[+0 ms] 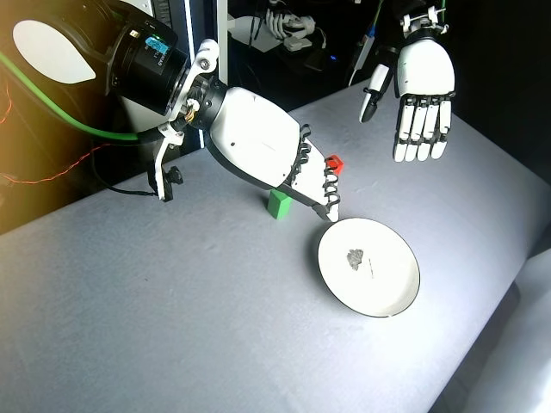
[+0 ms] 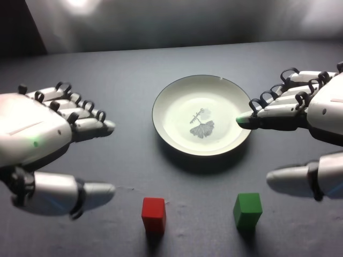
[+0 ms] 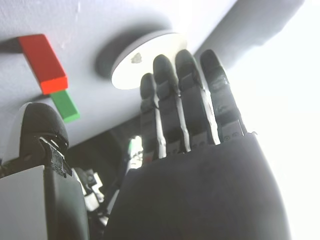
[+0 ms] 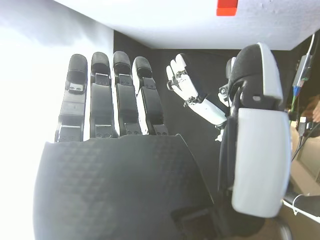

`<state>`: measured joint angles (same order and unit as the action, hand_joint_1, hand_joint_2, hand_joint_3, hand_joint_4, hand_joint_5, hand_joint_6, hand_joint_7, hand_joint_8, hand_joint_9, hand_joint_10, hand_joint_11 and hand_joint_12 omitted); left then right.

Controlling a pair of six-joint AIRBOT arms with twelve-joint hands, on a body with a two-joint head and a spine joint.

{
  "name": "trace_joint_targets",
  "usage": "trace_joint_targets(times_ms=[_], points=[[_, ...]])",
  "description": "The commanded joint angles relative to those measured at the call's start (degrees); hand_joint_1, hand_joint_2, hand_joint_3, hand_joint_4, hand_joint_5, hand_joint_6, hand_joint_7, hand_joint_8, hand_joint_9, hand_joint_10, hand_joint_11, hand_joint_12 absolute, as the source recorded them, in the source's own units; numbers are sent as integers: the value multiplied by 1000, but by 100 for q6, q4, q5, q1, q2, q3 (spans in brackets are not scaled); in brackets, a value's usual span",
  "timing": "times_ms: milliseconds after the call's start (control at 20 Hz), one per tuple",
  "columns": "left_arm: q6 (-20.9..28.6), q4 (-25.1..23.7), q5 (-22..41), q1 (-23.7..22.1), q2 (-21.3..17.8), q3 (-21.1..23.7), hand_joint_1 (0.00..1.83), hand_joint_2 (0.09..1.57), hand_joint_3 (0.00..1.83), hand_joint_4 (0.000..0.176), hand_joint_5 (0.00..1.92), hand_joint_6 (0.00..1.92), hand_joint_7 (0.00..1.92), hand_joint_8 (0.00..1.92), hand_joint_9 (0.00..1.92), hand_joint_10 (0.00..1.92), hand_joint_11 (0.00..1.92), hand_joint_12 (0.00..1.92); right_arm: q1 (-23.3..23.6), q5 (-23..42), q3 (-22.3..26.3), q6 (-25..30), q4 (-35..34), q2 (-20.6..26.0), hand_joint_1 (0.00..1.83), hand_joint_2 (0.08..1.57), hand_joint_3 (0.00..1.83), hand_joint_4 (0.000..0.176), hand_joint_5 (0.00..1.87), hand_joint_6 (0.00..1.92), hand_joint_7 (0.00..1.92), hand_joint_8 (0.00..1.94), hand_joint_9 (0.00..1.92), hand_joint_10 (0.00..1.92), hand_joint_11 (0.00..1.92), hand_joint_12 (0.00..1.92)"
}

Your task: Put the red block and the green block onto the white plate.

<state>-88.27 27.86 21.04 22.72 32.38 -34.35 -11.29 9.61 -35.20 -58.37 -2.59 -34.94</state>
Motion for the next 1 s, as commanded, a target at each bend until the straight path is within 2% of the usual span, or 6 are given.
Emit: trace_joint_targets(times_ms=[0, 300, 450, 500, 650, 950], points=[[-46, -41, 443, -75, -25, -3, 0, 1140, 15, 0, 269, 6, 255, 5, 214, 11, 0, 494, 54, 616, 11, 25, -26, 63, 87, 1185, 11, 0, 255, 4, 284, 6, 271, 10, 0, 643], [-367, 221, 247, -225, 43, -5, 0, 1159, 6, 0, 287, 11, 263, 8, 218, 6, 0, 485, 15, 557, 7, 20, -410, 60, 166, 1160, 0, 0, 267, 1, 287, 0, 266, 1, 0, 654], [-924, 722, 133, -436, 144, 2, 0, 1116, 0, 0, 286, 1, 198, 2, 149, 0, 0, 316, 1, 528, 7, -19, -557, -25, 194, 1055, 0, 23, 229, 0, 204, 3, 125, 2, 0, 237], [-1202, 941, 114, -511, 188, 7, 35, 1094, 0, 0, 279, 0, 151, 2, 88, 2, 0, 171, -10, 528, 8, -263, -810, -64, 161, 1010, 0, 55, 192, 0, 147, 0, 65, 0, 0, 89], [-1597, 1337, 212, -610, 369, 6, 110, 1007, 0, 28, 305, 8, 74, 0, 2, 0, 0, 16, -112, 832, 7, -2007, -2502, -269, 151, 896, 0, 88, 173, 0, 6, 0, 0, 0, 0, 0], [-2082, 1848, 815, -425, 827, 60, 311, 914, 0, 48, 578, 36, 97, 6, 0, 0, 0, 0, -473, 1744, 8, -3752, -4137, -687, 298, 796, 0, 100, 316, 9, 0, 0, 0, 0, 0, 0]])
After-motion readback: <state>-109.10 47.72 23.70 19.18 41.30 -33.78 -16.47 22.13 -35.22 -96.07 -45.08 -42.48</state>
